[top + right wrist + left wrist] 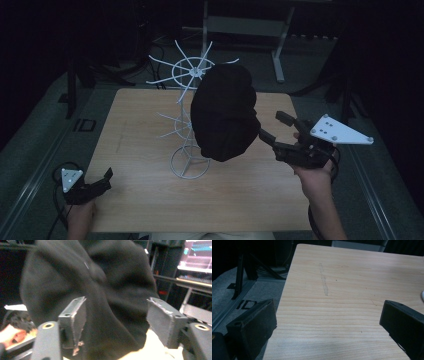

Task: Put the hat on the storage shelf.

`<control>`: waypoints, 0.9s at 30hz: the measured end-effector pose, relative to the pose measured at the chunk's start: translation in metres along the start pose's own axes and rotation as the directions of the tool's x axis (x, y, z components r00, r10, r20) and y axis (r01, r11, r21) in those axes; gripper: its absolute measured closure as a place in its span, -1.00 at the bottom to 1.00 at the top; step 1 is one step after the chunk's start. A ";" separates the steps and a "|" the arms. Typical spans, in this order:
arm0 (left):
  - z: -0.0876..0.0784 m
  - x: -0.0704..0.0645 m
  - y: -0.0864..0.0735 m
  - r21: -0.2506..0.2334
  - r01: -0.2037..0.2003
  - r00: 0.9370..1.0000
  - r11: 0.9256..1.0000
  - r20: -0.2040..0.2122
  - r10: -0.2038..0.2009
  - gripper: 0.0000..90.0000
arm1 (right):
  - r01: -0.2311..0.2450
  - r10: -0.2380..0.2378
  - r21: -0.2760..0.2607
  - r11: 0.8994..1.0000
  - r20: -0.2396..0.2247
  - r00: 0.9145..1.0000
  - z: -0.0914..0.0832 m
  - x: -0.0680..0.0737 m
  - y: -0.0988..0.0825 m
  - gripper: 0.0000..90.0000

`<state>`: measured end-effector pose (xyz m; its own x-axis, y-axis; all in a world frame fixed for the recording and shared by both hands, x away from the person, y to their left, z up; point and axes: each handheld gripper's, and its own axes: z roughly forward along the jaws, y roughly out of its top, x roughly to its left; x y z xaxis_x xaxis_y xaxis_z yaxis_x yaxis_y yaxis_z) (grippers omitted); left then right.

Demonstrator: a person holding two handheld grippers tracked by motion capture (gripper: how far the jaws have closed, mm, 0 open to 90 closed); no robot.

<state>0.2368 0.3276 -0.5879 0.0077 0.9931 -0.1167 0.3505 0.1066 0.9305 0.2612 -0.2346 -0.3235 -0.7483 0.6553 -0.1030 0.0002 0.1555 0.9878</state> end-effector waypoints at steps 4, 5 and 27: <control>0.000 0.000 0.000 -0.002 0.001 1.000 1.000 -0.002 -0.001 -0.97 | -0.004 0.003 0.041 0.999 0.033 0.999 -0.002 -0.012 -0.021 -0.54; 0.000 0.000 0.000 -0.001 0.000 1.000 1.000 -0.002 0.000 -0.97 | -0.013 0.011 0.046 0.999 0.033 0.999 -0.002 -0.015 -0.027 -0.54; 0.000 0.000 0.000 -0.003 -0.001 1.000 1.000 -0.003 0.001 -0.97 | -0.117 0.075 0.302 0.946 0.147 0.986 0.027 -0.060 -0.169 -0.69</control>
<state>0.2366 0.3274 -0.5879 0.0054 0.9933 -0.1152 0.3480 0.1062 0.9315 0.3235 -0.2803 -0.4878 -0.6406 0.7665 -0.0444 0.2879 0.2935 0.9116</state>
